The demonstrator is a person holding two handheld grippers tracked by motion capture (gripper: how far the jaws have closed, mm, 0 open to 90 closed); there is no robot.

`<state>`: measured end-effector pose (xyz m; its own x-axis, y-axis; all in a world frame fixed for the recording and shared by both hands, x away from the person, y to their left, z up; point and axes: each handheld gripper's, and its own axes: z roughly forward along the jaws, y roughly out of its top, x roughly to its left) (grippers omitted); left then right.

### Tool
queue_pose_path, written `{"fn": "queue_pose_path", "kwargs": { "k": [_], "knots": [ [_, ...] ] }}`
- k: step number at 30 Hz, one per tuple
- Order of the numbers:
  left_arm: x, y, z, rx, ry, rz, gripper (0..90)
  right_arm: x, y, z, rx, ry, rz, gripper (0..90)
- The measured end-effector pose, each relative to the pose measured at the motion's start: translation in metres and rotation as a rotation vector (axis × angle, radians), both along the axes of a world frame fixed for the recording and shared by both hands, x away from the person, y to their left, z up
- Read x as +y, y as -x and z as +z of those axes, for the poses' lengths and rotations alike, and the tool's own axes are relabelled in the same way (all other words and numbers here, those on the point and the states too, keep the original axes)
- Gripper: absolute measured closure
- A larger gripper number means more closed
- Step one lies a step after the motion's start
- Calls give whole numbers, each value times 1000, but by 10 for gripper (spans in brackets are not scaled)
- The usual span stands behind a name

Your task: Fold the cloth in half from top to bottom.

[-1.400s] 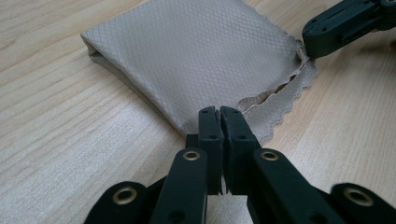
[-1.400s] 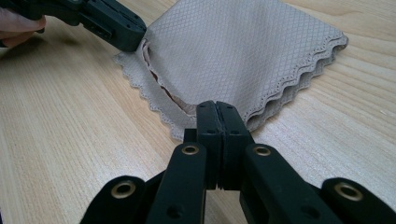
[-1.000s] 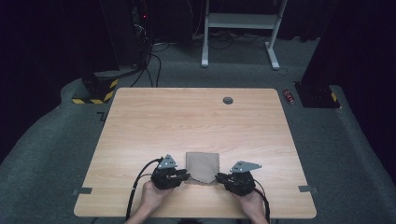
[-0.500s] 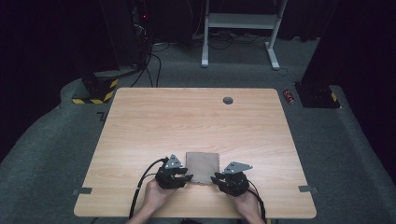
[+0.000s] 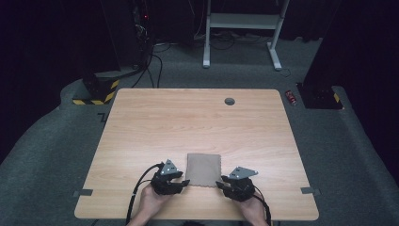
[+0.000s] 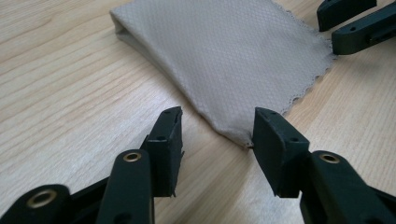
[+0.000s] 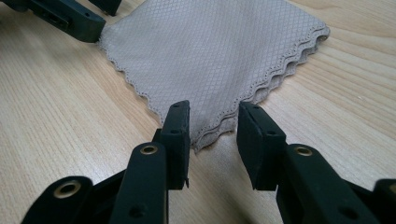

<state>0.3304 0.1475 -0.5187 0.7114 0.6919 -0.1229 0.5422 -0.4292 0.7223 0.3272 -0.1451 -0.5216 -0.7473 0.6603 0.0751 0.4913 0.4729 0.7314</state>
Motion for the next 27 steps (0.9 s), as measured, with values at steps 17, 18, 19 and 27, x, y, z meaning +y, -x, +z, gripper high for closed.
{"fn": "queue_pose_path", "kwargs": {
  "k": [17,18,19,27],
  "knots": [
    [8,-43,18,-11,70,131,456,-11,-30,15,-12,-74,-85,675],
    [6,-48,19,-8,72,139,456,-11,-35,16,-12,-76,-95,680],
    [3,-54,19,-6,61,144,455,-11,-39,17,-2,-83,-108,684],
    [-12,-85,12,18,52,199,466,1,-69,14,19,-65,-165,705]
  ]
}}
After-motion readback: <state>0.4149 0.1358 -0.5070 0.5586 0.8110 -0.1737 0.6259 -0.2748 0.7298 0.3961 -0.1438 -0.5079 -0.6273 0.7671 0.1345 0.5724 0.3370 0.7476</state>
